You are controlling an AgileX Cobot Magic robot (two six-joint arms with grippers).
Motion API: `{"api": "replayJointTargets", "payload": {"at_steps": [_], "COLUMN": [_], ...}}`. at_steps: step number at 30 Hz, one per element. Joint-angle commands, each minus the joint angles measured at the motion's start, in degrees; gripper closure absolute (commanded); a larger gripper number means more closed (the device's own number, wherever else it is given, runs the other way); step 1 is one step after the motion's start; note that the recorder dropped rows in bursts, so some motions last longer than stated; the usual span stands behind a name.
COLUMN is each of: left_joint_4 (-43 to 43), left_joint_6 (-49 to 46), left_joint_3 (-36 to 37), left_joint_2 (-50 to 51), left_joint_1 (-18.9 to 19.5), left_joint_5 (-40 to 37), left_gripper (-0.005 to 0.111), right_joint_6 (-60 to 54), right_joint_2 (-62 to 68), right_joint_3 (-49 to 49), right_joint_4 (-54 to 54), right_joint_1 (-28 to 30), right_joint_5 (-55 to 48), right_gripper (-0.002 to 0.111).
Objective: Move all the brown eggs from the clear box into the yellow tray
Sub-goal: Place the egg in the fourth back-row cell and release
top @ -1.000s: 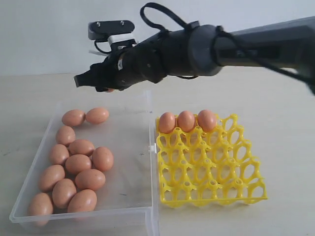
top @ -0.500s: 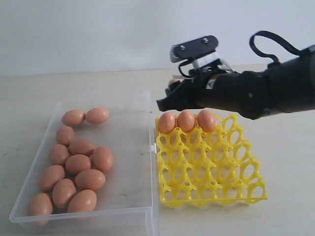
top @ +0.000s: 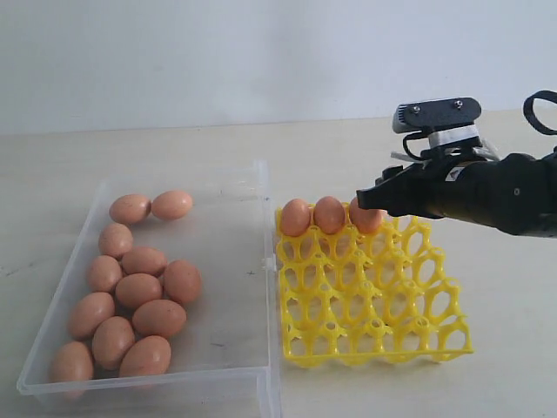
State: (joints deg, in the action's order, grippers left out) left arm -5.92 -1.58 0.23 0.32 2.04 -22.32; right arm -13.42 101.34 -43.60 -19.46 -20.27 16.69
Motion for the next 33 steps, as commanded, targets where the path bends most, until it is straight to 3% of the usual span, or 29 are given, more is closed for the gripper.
{"api": "replayJointTargets", "payload": {"at_steps": [1, 24, 27, 33], "left_joint_4": [0.1, 0.1, 0.1, 0.1], "left_joint_6": [0.3, 0.3, 0.3, 0.3], "left_joint_3": [-0.2, -0.2, -0.2, -0.2], "left_joint_2": [-0.3, -0.3, -0.3, -0.3], "left_joint_1": [-0.4, -0.4, -0.4, -0.4], "left_joint_5": [0.5, 0.5, 0.5, 0.5], "left_gripper": [0.107, 0.107, 0.107, 0.107], "right_joint_6": [-0.1, 0.1, 2.3, 6.1], "right_joint_2": [-0.5, 7.2, 7.6, 7.5], "right_joint_3": [0.3, -1.5, -1.5, -1.5], "right_joint_4": [-0.1, 1.9, 5.4, 8.0], "right_joint_1": [1.8, 2.3, 2.3, 2.3], "right_joint_5": [1.2, 3.0, 3.0, 4.3], "right_gripper": [0.108, 0.106, 0.092, 0.05]}}
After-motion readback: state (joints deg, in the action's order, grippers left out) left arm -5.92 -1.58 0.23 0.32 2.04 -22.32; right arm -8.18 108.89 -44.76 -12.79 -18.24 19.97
